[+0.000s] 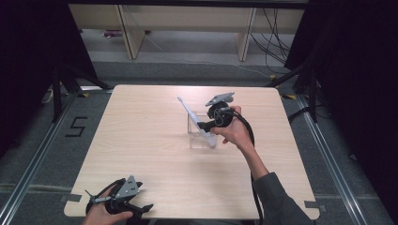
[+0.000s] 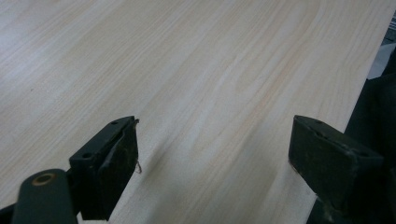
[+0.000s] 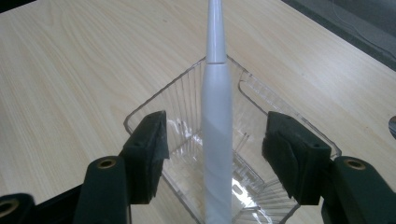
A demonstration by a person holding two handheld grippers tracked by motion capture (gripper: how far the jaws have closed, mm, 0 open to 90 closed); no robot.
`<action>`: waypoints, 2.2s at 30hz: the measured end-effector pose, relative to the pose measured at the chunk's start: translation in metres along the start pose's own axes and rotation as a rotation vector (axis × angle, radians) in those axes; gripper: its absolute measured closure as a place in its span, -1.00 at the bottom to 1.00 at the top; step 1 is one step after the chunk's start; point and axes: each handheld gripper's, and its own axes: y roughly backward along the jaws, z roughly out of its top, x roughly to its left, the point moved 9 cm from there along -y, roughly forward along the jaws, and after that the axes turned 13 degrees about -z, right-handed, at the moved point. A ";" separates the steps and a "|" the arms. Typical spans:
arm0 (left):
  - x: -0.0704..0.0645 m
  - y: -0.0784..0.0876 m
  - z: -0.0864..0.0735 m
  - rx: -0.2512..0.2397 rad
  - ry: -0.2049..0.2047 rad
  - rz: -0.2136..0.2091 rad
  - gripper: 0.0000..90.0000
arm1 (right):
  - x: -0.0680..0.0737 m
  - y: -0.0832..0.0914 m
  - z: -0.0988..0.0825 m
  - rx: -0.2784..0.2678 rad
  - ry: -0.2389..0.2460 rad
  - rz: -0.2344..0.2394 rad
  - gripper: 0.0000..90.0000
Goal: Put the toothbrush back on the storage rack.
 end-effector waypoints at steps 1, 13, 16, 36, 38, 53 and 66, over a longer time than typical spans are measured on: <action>0.000 0.000 0.000 -0.002 -0.001 -0.001 -0.66 | 0.000 -0.001 0.001 -0.016 -0.004 -0.002 -0.10; 0.000 0.000 0.001 -0.002 -0.012 -0.004 -0.66 | -0.007 0.013 -0.004 -0.047 -0.054 0.002 -0.13; 0.000 0.000 0.000 0.011 -0.009 -0.010 -0.66 | -0.011 0.017 -0.006 -0.051 -0.054 -0.002 -0.14; -0.001 0.000 0.001 -0.006 -0.001 -0.001 -0.66 | -0.022 0.033 -0.023 -0.112 -0.087 0.008 -0.27; -0.001 0.001 0.001 -0.004 -0.003 -0.003 -0.66 | -0.023 0.036 -0.025 -0.102 -0.102 0.012 -0.28; -0.001 0.001 0.002 -0.017 -0.007 0.001 -0.66 | -0.028 0.045 -0.038 -0.117 -0.113 0.010 -0.32; -0.001 0.001 0.003 -0.018 -0.007 0.000 -0.66 | -0.032 0.055 -0.059 -0.115 -0.163 -0.006 -0.33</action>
